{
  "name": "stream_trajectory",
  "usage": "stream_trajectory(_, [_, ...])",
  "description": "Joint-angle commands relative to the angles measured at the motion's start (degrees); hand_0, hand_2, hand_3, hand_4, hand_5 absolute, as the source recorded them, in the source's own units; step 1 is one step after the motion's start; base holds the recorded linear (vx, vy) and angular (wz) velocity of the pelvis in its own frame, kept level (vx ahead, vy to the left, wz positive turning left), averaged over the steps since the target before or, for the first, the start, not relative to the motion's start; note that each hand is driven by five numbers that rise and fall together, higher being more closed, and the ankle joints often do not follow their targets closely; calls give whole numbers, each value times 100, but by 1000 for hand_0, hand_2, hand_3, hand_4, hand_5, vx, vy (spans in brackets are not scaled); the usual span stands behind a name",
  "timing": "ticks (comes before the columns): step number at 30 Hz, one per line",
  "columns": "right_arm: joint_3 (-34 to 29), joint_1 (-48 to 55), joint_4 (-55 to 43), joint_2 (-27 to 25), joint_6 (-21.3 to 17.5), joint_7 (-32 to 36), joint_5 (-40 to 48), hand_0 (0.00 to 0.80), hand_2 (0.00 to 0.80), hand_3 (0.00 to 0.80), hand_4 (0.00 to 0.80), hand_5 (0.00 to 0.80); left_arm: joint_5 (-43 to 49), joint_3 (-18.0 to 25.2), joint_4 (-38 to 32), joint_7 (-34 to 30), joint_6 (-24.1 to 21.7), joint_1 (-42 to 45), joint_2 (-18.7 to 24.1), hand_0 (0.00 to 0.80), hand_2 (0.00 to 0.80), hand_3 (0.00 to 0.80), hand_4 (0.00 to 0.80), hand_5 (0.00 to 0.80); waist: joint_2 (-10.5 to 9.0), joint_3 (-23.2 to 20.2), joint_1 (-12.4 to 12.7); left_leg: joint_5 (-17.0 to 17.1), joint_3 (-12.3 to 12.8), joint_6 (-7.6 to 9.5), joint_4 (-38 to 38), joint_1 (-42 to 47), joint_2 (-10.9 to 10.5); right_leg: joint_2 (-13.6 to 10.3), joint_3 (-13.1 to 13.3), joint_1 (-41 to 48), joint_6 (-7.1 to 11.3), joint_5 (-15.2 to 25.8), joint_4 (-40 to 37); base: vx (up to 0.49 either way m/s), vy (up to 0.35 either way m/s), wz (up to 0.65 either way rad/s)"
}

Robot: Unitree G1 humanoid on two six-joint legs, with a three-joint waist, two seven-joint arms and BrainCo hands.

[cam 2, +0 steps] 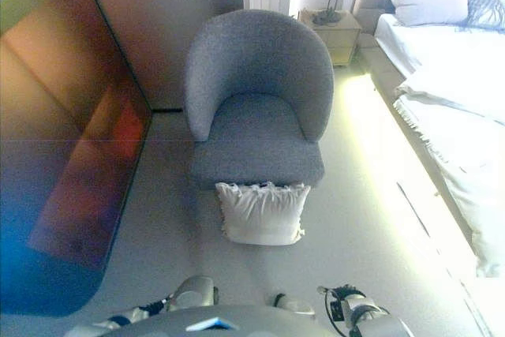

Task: Pick up the cushion and take it to the sofa

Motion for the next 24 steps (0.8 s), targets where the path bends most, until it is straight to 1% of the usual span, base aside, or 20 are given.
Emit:
stream_trajectory(1, [-62, -197, 39, -99, -67, -89, -121, 0, 0, 0, 0, 0, -7, 5, -66, -23, -9, 159, -83, 0, 0, 0, 0, 0, 286, 173, 308, 1104, 45, 480, -1156, -577, 47, 626, 205, 832, -19, -167, 120, 388, 100, -41])
stream_trajectory(2, [-57, -186, 40, -99, -61, -97, -126, 0, 0, 0, 0, 0, 10, -8, -65, -93, 34, 186, -75, 0, 0, 0, 0, 0, 313, 156, 384, 1294, 28, 445, -1569, -646, 107, 645, 307, 1024, -16, -273, 88, 469, 127, -57])
stream_trajectory(4, [-50, -151, 79, -102, -32, -108, -165, 0, 0, 0, 0, 0, 54, 11, -45, -158, 69, 281, -81, 0, 0, 0, 0, 0, 312, 115, 524, 1532, -55, 384, -2127, -750, 193, 621, 543, 1383, -22, -556, 121, 482, 131, -48])
stream_trajectory(6, [-41, -111, 111, -107, 13, -83, -222, 0, 0, 0, 0, 0, 62, 46, -38, -168, 81, 373, -104, 0, 0, 0, 0, 0, 313, 57, 617, 1534, -144, 354, -2333, -893, 307, 593, 743, 1606, -16, -784, 180, 454, 146, -16])
stream_trajectory(7, [-26, -105, 129, -108, 55, -80, -250, 0, 0, 0, 0, 0, 24, 67, -33, -170, 94, 410, -113, 0, 0, 0, 0, 0, 356, 15, 684, 1553, -173, 326, -2398, -982, 459, 604, 876, 1663, -8, -899, 229, 451, 169, -40])
stream_trajectory(8, [-21, -101, 144, -111, 85, -78, -261, 0, 0, 0, 0, 0, 26, 85, -26, -187, 103, 431, -119, 0, 0, 0, 0, 0, 322, 5, 672, 1522, -186, 301, -2402, -1001, 480, 546, 879, 1724, -4, -1032, 277, 435, 203, -55])
stream_trajectory(10, [-54, -82, 187, -104, 143, -101, -335, 0, 0, 0, 0, 0, -18, 114, -5, -216, 121, 452, -132, 0, 0, 0, 0, 0, 398, -46, 713, 1598, -183, 234, -2451, -1076, 796, 499, 944, 1808, 16, -1212, 351, 469, 259, -25])
stream_trajectory(11, [-81, -81, 210, -102, 158, -108, -372, 0, 0, 0, 0, 0, -18, 128, 1, -241, 138, 445, -130, 0, 0, 0, 0, 0, 392, -68, 700, 1537, -151, 227, -2463, -1064, 871, 421, 906, 1822, 56, -1241, 382, 449, 283, -5])
stream_trajectory(12, [-111, -82, 230, -96, 171, -125, -402, 0, 0, 0, 0, 0, -33, 135, 2, -245, 159, 430, -132, 0, 0, 0, 0, 0, 390, -86, 681, 1462, -80, 238, -2447, -1032, 911, 349, 860, 1828, 102, -1253, 418, 455, 305, -15])
stream_trajectory(13, [-156, -70, 254, -80, 183, -156, -419, 0, 0, 0, 0, 0, -68, 120, 11, -235, 192, 395, -132, 0, 0, 0, 0, 0, 361, -94, 605, 1411, 104, 245, -2349, -998, 903, 222, 738, 1867, 165, -1346, 534, 478, 325, -26])
stream_trajectory(14, [-200, -57, 274, -65, 189, -185, -424, 0, 0, 0, 0, 0, -64, 106, 33, -243, 204, 345, -120, 0, 0, 0, 0, 0, 357, -95, 578, 1437, 261, 253, -2236, -994, 913, 128, 673, 1906, 220, -1365, 616, 494, 330, -26])
stream_trajectory(15, [-230, -45, 285, -50, 183, -209, -440, 0, 0, 0, 0, 0, -53, 101, 58, -246, 209, 302, -110, 0, 0, 0, 0, 0, 348, -106, 573, 1458, 298, 258, -2084, -1028, 890, 61, 641, 1942, 256, -1368, 682, 453, 316, -16])
stream_trajectory(16, [-265, -30, 290, -36, 180, -234, -466, 0, 0, 0, 0, 0, -12, 106, 73, -259, 221, 255, -90, 0, 0, 0, 0, 0, 329, -137, 569, 1438, 341, 299, -1814, -1079, 840, -14, 593, 1985, 314, -1282, 780, 427, 308, -16])
stream_trajectory(17, [-296, -6, 260, -28, 170, -273, -507, 0, 0, 0, 0, 0, 7, 104, 38, -269, 282, 224, -61, 0, 0, 0, 0, 0, 267, -177, 558, 1367, 450, 377, -1615, -1107, 774, -115, 531, 2019, 428, -1020, 892, 405, 319, -20])
stream_trajectory(18, [-309, 17, 206, -20, 140, -291, -526, 0, 0, 0, 0, 0, 13, 91, 5, -282, 341, 193, -32, 0, 0, 0, 0, 0, 189, -222, 549, 1247, 554, 481, -1510, -1107, 691, -226, 478, 2014, 561, -682, 1031, 339, 301, -7])
stream_trajectory(19, [-313, 20, 148, -8, 131, -315, -532, 0, 0, 0, 0, 0, 3, 66, -3, -299, 367, 151, 1, 0, 0, 0, 0, 0, 106, -272, 539, 1102, 635, 614, -1464, -1078, 584, -347, 433, 1930, 718, -221, 1295, 311, 302, 9])
stream_trajectory(20, [-318, 8, 91, 3, 143, -361, -509, 0, 0, 0, 0, 0, -39, 34, 2, -301, 385, 96, 31, 0, 0, 0, 0, 0, 69, -319, 521, 984, 675, 742, -1496, -986, 499, -453, 379, 1731, 823, 237, 1702, 295, 289, 16])
stream_trajectory(22, [-316, -10, -42, 0, 145, -349, -482, 0, 0, 0, 0, 0, -134, -4, 16, -248, 373, -7, 101, 0, 0, 0, 0, 0, 101, -356, 465, 815, 679, 921, -1604, -696, 372, -611, 235, 1187, 862, 817, 2546, 318, 295, 5])
stream_trajectory(23, [-301, -23, -87, 0, 152, -332, -481, 0, 0, 0, 0, 0, -186, 2, 6, -207, 377, -43, 127, 0, 0, 0, 0, 0, 103, -354, 440, 771, 697, 952, -1637, -598, 332, -660, 203, 970, 855, 920, 2766, 338, 264, 4])
stream_trajectory(24, [-227, -65, -150, 20, 140, -342, -413, 0, 0, 0, 0, 0, -295, 20, -12, -154, 393, -115, 190, 0, 0, 0, 0, 0, 80, -306, 335, 676, 700, 1000, -1751, -336, 223, -593, 126, 530, 786, 798, 2898, 302, 156, 3])
